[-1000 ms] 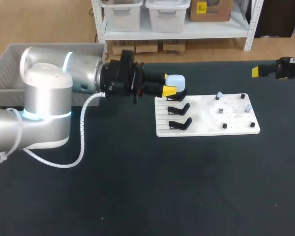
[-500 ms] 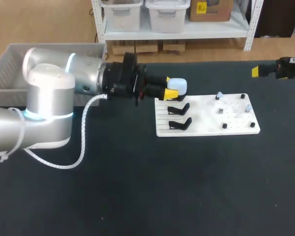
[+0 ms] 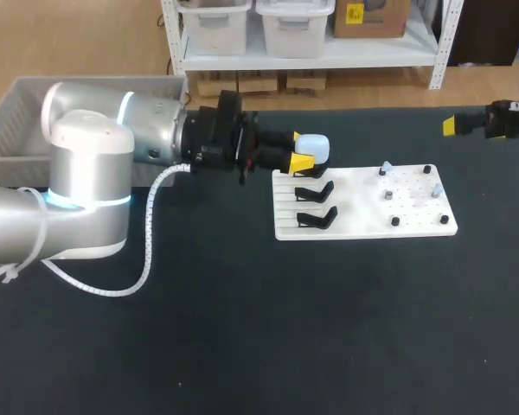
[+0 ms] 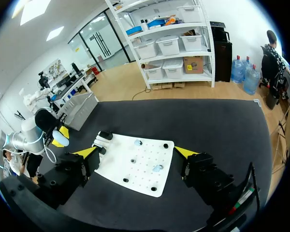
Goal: Pick up each earbud case from the left stands, insert the matching earbuds, close the lid, and place the case in the box.
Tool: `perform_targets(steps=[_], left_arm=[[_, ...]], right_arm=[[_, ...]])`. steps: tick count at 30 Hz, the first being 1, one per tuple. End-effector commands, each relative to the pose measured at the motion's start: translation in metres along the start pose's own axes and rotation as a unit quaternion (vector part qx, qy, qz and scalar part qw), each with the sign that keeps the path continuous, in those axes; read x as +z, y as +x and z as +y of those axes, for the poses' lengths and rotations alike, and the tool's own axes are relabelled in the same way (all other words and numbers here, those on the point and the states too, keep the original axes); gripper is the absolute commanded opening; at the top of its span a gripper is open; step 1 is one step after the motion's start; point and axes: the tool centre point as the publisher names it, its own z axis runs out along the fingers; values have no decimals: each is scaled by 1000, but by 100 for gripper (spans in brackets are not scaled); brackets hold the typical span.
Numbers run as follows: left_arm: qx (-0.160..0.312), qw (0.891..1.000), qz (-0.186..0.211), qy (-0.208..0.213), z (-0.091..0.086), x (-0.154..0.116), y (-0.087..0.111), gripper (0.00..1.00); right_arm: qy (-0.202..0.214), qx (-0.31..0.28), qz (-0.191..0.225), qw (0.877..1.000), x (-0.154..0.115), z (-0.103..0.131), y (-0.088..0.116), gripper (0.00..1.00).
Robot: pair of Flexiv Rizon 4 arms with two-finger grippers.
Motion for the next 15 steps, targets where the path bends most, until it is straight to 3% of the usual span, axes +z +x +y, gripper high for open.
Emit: perform_targets(steps=[1,9,15], left_arm=[[2,1000,-4,-4,0,1,1,0],[4,1000,-4,-6,1,1,1,0],[4,1000,-4,-6,1,1,1,0]], right_arm=[[0,0,0,1000,0,0,0,100],[0,0,0,1000,0,0,0,100],[-18,-45,-4,999,-17,33,8,100]])
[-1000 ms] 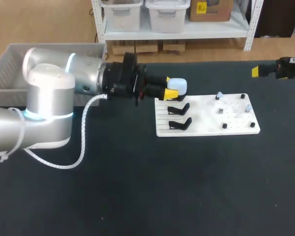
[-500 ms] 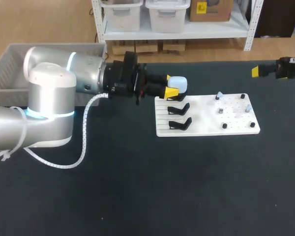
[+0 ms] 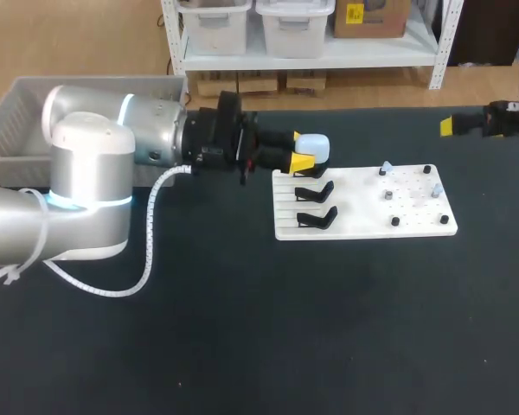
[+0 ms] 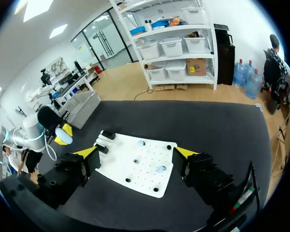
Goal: Pick up each earbud case from the left stands, insert the matching earbuds, close the lid, and place the case in the box.
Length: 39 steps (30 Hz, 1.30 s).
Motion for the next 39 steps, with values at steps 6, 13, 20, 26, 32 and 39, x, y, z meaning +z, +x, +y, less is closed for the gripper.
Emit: perform_targets(steps=[6,13,20,26,32,39], left_arm=[[1,1000,-1,-2,-1,0,1,0],[1,1000,-1,-2,-1,0,1,0],[1,1000,-1,-2,-1,0,1,0],[1,1000,-1,-2,-1,0,1,0],[1,1000,-1,-2,-1,0,1,0],[1,1000,-1,-2,-1,0,1,0]], right_arm=[[-38,-63,3,997,-34,63,24,100],[-60,-93,28,993,-36,101,33,100],[-49,-130,72,988,-10,134,41,100],[-49,-141,88,985,16,152,41,100],[-51,-144,93,984,35,162,35,100],[-60,-136,103,984,52,167,33,100]])
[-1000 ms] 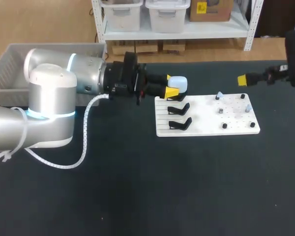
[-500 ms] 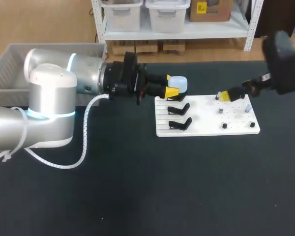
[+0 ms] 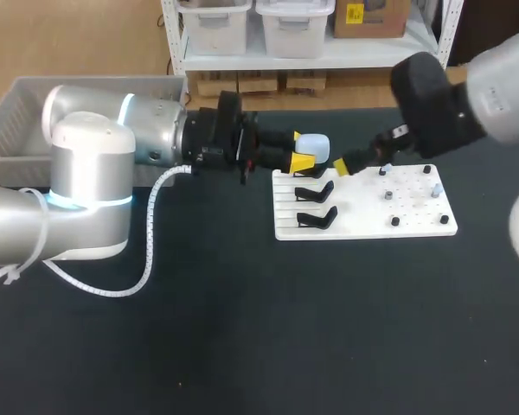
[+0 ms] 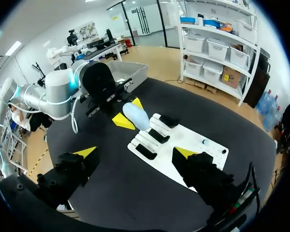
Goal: Pick up each earbud case from the left stands, insert the matching earbuds, close the lid, and place the case in the box.
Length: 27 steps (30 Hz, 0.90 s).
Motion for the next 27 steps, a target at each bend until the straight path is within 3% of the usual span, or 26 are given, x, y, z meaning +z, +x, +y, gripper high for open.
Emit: perform_targets(steps=[1,27], left_arm=[[2,1000,-1,-2,-1,0,1,0],[2,1000,-1,-2,-1,0,1,0]], right_arm=[[-10,8,5,1000,17,-2,-9,100],[-21,52,13,998,51,-17,-23,100]])
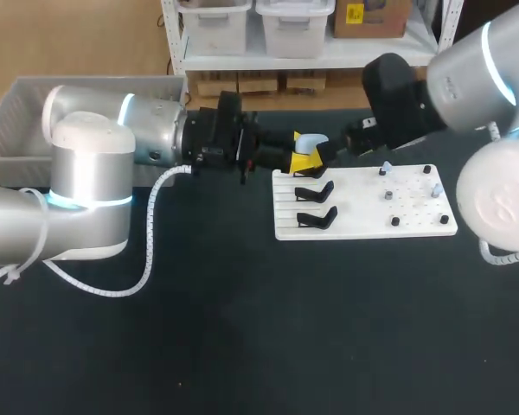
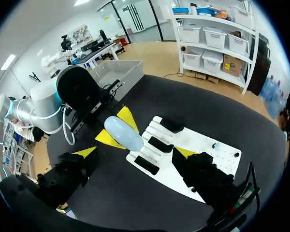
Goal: Pick up each earbud case from the left stands, insert the matching earbuds, close the lid, and place the case in the box.
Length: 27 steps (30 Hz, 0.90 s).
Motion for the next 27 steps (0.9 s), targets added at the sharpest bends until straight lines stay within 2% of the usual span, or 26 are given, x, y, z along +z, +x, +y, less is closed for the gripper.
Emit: perform_targets(steps=[1,17,27], left_arm=[[2,1000,-1,-2,-1,0,1,0],[2,1000,-1,-2,-1,0,1,0],[2,1000,-1,-2,-1,0,1,0]], right_arm=[[-3,1,3,1000,5,-2,-4,100],[10,15,8,1000,11,-14,-7,100],[22,24,-15,999,3,-18,-17,100]])
